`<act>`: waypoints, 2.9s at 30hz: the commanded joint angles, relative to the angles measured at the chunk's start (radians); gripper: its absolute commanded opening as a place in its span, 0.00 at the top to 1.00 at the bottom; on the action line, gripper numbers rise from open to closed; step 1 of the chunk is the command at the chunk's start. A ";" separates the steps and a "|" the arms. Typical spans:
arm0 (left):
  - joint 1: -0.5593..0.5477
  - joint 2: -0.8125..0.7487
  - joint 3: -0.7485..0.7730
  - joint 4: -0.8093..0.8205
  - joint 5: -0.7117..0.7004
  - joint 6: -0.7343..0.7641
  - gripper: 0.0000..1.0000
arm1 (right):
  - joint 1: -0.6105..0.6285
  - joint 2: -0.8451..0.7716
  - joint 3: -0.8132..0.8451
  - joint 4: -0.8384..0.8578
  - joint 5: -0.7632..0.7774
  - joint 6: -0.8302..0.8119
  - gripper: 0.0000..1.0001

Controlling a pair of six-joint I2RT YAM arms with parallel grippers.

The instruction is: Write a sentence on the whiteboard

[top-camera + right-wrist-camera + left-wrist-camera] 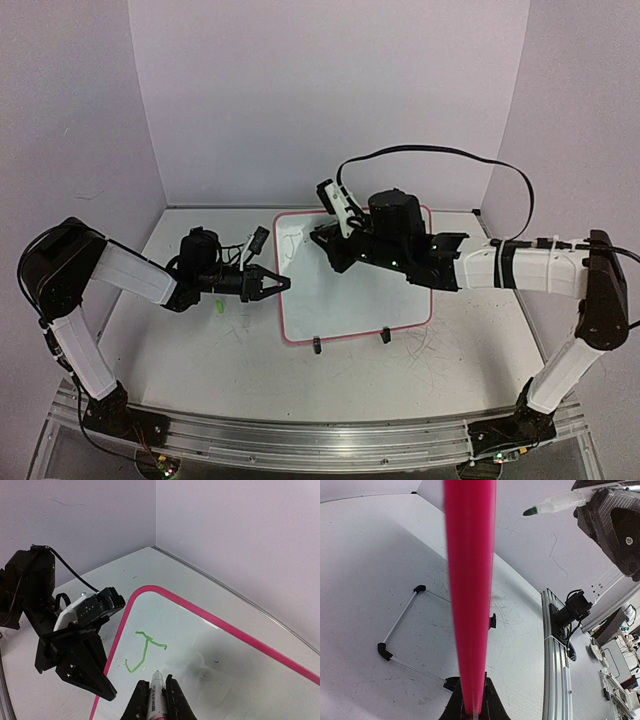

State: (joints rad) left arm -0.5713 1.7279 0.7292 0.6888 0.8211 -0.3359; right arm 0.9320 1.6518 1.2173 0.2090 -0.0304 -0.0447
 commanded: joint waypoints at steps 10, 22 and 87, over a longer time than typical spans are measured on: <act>0.011 -0.013 0.024 -0.037 -0.089 0.021 1.00 | 0.004 0.038 0.042 0.056 0.014 -0.014 1.00; 0.011 -0.018 0.025 -0.041 -0.089 0.026 1.00 | 0.003 0.068 0.059 0.065 0.026 -0.015 1.00; 0.011 -0.026 0.029 -0.061 -0.093 0.034 1.00 | 0.004 0.074 0.035 0.079 0.088 0.032 1.00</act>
State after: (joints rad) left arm -0.5709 1.7271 0.7326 0.6786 0.8259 -0.3321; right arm 0.9432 1.6991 1.2071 0.2541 0.0473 -0.0245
